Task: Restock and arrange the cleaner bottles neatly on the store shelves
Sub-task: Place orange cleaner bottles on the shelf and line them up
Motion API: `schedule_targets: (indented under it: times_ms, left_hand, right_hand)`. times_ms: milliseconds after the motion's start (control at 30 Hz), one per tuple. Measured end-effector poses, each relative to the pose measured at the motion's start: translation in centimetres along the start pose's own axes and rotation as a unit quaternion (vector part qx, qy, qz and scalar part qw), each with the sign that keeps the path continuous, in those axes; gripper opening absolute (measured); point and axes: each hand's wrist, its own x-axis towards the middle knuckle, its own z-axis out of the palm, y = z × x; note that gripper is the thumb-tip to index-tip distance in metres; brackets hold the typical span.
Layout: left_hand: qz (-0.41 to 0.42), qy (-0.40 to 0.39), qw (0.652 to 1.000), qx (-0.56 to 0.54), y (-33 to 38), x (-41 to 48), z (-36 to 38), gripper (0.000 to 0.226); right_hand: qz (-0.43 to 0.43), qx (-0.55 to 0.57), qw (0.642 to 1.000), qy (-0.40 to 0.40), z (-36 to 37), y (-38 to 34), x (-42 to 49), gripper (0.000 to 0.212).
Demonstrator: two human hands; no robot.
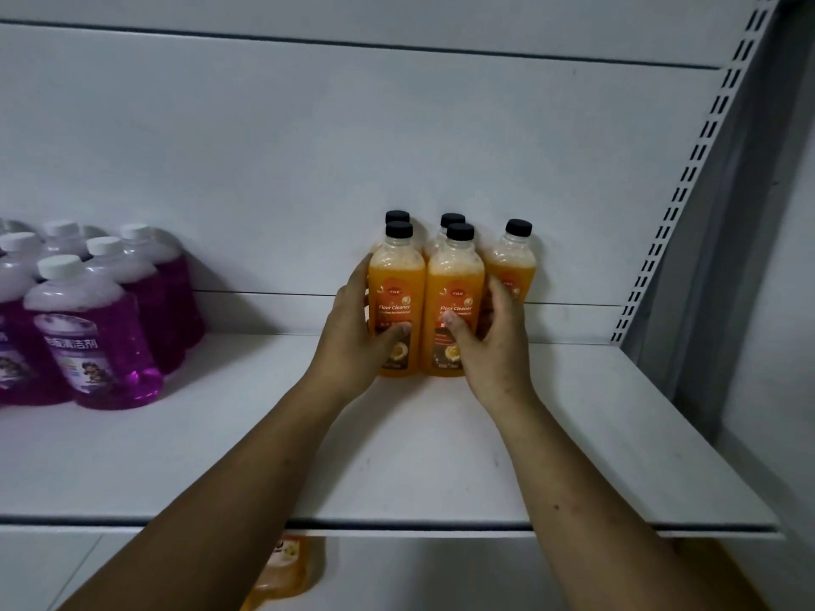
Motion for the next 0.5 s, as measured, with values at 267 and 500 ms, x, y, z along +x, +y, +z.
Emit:
schedule_targets:
  times_ms: [267,500]
  left_hand:
    - [0.001,0.009,1.000,0.027,0.0,-0.2,0.4,0.098]
    - [0.014,0.017,0.991,0.133,2.8,-1.5,-2.4,0.098]
  right_hand:
    - [-0.015,-0.005,1.000,0.018,-0.1,0.1,-0.1,0.068]
    - [-0.003,-0.025,0.999,0.047,-1.9,-1.8,-1.0,0.076]
